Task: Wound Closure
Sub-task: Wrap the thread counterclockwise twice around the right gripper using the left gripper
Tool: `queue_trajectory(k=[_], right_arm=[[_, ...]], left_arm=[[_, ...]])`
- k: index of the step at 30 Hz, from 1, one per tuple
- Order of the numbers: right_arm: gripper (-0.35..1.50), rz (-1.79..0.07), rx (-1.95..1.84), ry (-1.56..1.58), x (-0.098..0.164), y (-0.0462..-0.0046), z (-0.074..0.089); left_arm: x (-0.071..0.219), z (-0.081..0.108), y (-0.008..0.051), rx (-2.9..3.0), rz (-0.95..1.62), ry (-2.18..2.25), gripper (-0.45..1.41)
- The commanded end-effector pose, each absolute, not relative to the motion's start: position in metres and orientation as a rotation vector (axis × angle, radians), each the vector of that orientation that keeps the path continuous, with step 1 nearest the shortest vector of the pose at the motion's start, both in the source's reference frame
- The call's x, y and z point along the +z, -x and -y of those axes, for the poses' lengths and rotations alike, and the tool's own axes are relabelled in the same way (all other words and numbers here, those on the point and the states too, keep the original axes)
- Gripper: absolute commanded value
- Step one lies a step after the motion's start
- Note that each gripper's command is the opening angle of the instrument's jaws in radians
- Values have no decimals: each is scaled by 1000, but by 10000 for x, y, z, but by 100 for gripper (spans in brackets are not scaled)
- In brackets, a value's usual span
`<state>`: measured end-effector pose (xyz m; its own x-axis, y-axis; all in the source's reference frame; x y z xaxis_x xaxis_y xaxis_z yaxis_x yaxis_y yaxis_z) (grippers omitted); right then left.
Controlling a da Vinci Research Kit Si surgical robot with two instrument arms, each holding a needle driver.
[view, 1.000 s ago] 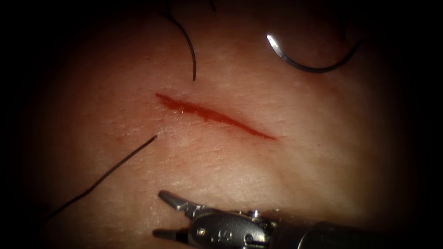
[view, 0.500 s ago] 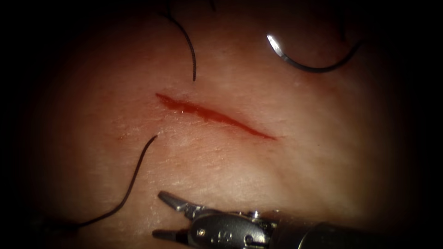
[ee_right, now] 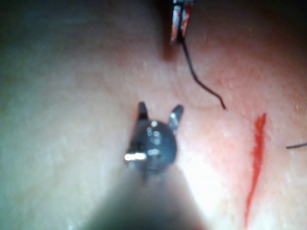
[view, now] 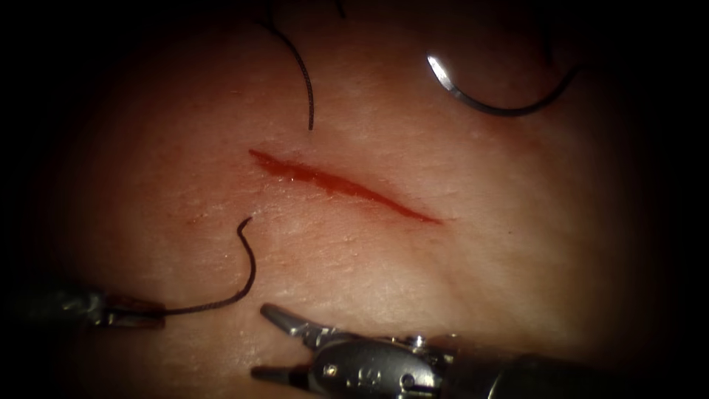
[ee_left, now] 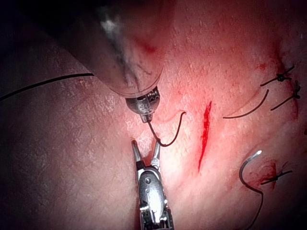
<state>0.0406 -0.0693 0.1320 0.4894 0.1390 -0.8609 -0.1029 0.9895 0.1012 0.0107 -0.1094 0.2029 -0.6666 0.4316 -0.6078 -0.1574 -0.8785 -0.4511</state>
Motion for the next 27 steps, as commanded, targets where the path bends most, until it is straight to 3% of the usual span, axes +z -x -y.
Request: queue_trajectory(k=[1, 11, 14, 15, 16, 27], right_arm=[[120, -1036, 157, -24, 1321, -404, 679], [116, -1026, 243, 33, 1310, -393, 585], [66, -1030, 261, 37, 1320, -401, 567], [24, -1037, 261, 29, 1324, -406, 560], [-35, -1057, 257, 15, 1332, -413, 550], [-35, -1068, 226, 48, 1379, -444, 532]], left_arm=[[2032, 1099, -102, 2550, 522, 1069, -45], [2019, 1058, -105, 2597, 454, 1072, -45], [2020, 1051, -105, 2600, 456, 1072, -45], [2020, 1050, -105, 2603, 452, 1077, -45], [2021, 1047, -105, 2605, 450, 1081, -45], [2015, 1023, -96, 2634, 435, 1107, -45]])
